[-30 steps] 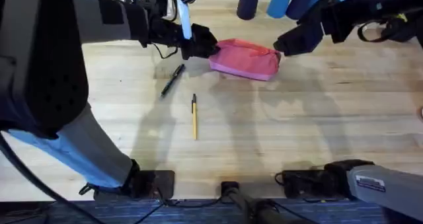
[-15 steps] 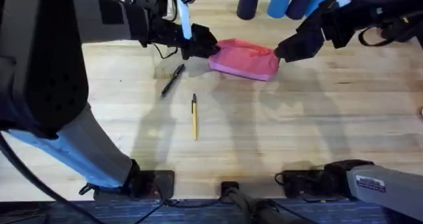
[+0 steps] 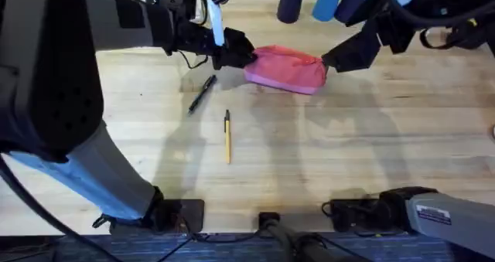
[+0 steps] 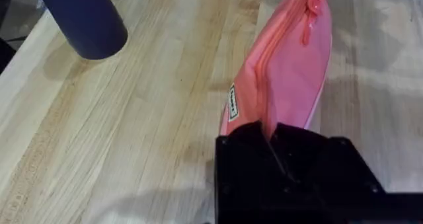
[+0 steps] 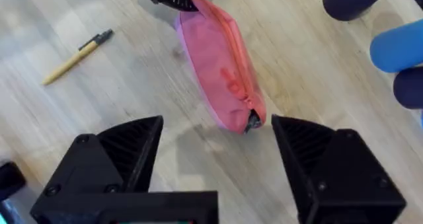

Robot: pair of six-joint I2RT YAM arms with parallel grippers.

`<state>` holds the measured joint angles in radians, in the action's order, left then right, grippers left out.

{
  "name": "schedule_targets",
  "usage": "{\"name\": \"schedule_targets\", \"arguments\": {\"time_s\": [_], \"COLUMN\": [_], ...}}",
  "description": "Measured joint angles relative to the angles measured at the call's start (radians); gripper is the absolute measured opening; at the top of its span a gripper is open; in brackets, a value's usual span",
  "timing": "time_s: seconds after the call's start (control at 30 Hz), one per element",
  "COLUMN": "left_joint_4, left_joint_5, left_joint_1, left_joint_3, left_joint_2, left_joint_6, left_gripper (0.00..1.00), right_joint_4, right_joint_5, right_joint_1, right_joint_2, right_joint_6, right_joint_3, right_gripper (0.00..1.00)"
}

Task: Unzip the bag, pick up the pens from the table one at a time and place them inside, then zip the bag closed.

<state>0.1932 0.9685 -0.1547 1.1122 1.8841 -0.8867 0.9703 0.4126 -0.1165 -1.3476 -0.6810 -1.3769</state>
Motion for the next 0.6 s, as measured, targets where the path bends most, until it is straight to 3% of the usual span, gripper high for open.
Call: {"name": "schedule_targets", "arguments": {"time_s": [0.4,0.6], "left_joint_4": [0.0,0.0], "left_joint_5": [0.0,0.0], "left_joint_1": [0.0,0.0], "left_joint_3": [0.0,0.0], "left_joint_2": [0.0,0.0], "left_joint_6": [0.0,0.0], "left_gripper": [0.042,0.041], "right_joint_4": [0.033,0.043], "right_joint_5": [0.0,0.0], "right_joint_1": [0.0,0.0], "right_joint_2": [0.008,0.11], "right_joint_6": [-0.03,-0.073], "right_joint_3": [0.0,0.0], "right_gripper": [0.997,0.997]}}
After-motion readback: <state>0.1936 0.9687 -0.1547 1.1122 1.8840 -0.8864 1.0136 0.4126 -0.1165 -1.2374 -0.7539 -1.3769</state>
